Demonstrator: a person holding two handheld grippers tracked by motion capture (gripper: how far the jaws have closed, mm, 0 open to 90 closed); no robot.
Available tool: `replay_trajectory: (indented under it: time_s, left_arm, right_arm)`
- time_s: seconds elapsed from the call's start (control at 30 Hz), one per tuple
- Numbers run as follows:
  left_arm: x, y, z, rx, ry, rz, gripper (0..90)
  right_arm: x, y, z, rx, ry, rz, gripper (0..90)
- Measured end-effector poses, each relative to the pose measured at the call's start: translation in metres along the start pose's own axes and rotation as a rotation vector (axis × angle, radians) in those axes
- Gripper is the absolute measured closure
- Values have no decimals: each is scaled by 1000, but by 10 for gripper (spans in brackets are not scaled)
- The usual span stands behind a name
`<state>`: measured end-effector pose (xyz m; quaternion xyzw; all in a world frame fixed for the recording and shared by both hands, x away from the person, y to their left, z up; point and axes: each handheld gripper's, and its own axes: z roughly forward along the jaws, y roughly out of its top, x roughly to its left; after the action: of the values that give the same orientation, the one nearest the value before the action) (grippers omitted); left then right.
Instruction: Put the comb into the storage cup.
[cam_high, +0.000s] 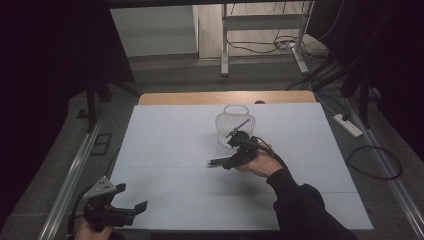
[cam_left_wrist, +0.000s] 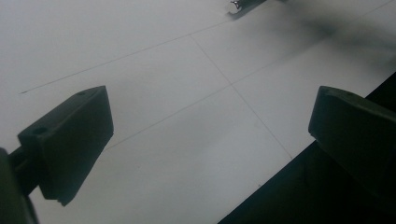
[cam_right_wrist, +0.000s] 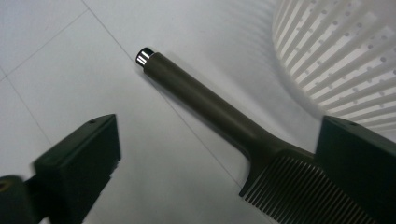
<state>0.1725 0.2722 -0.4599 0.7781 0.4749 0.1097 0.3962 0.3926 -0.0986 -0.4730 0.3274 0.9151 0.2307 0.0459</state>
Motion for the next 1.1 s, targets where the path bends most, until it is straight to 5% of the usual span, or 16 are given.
replay_trajectory:
  time_s: [0.17, 0.4, 0.7, 1.1]
  left_arm:
    - [0, 0, 0, -2, -5, -4, 9]
    - [1, 0, 0, -3, -8, -5, 10]
    - [1, 0, 0, -1, -9, -7, 11]
    - [1, 0, 0, 2, -8, -6, 12]
  right_arm:
    - [-2, 1, 0, -15, 8, -4, 202]
    - [-4, 5, -1, -21, 20, -41, 610]
    - [-8, 10, 5, -14, -15, -74, 854]
    - [-12, 16, 17, -7, -51, -66, 893]
